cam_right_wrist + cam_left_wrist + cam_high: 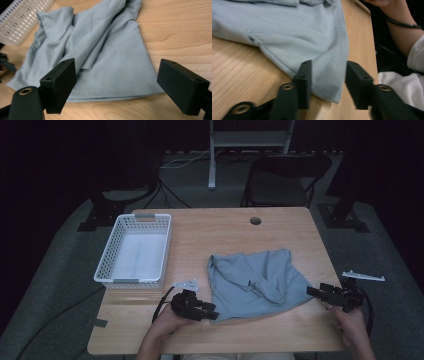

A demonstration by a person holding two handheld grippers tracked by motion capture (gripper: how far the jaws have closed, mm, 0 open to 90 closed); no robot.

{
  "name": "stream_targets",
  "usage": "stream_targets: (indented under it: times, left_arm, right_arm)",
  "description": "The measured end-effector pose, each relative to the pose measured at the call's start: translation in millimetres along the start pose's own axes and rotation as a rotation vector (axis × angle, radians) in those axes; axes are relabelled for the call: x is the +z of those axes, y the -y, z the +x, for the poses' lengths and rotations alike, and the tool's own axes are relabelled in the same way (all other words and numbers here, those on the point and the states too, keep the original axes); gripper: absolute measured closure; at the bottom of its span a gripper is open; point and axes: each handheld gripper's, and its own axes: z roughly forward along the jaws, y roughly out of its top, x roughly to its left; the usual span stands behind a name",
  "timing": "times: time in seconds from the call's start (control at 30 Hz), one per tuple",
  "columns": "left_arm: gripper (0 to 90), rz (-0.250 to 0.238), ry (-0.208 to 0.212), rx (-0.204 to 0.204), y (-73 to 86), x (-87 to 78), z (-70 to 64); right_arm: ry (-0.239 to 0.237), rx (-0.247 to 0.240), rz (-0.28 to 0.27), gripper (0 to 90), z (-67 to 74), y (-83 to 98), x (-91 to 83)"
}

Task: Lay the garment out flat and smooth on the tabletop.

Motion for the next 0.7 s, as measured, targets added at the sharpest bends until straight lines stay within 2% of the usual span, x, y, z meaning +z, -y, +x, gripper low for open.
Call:
stream_targets:
  times: [0.07,0.13,0.2,0.23,0.3,0.33,0.4,0.43,0.47,0.53,0.6,0.63,0.7]
  left_arm:
    - [51.5,-0.019,-0.025,-0.014,0.4,-2.9,-0.7]
    - [44.5,-0.031,-0.062,-0.027,0.1,-4.2,-3.3]
    - [42.3,-0.036,-0.09,-0.016,-0.5,-4.5,-7.7]
    - [41.1,-0.034,-0.109,-0.012,-1.2,-4.1,-10.1]
    - [39.1,-0.031,-0.127,-0.006,-2.9,-2.7,-14.5]
    - [38.4,-0.027,-0.136,-0.003,-3.7,-2.1,-16.5]
    - [36.1,-0.03,-0.152,-0.008,-5.1,-0.5,-19.7]
    - [33.5,-0.031,-0.154,-0.011,-5.5,0.2,-20.9]
    - [32.7,-0.035,-0.159,-0.012,-5.8,0.9,-21.9]
    - [32.6,-0.044,-0.157,-0.017,-6.0,1.7,-23.2]
    - [30.2,-0.051,-0.169,-0.029,-6.7,1.8,-24.3]
    - [30.2,-0.055,-0.176,-0.035,-6.9,1.2,-24.3]
    - [28.4,-0.068,-0.192,-0.052,-7.5,0.0,-25.1]
  right_arm:
    - [-0.017,0.021,-0.013,15.0,-1.9,-0.5,-1.1]
    - [-0.013,0.047,-0.029,15.0,-3.2,-1.0,-1.0]
    - [-0.026,0.049,-0.035,15.3,-4.8,-1.2,-0.5]
    - [-0.036,0.047,-0.03,17.6,-5.4,-1.3,0.1]
    - [-0.023,0.052,-0.027,26.5,-5.6,-1.4,1.6]
    - [-0.026,0.066,-0.032,26.6,-5.5,-1.7,2.2]
    - [-0.077,0.086,-0.046,25.3,-5.6,-2.1,1.3]
    - [-0.103,0.087,-0.057,20.1,-4.6,-2.5,-0.1]
    - [-0.124,0.079,-0.061,13.0,-3.1,-2.9,-1.5]
    - [-0.182,0.058,-0.053,11.3,1.1,-3.9,-3.6]
    - [-0.163,0.033,-0.045,10.4,7.6,-5.0,-3.6]
    - [-0.168,0.014,-0.043,9.2,10.9,-5.2,-3.2]
    - [-0.139,-0.01,-0.04,8.2,17.6,-6.0,-1.8]
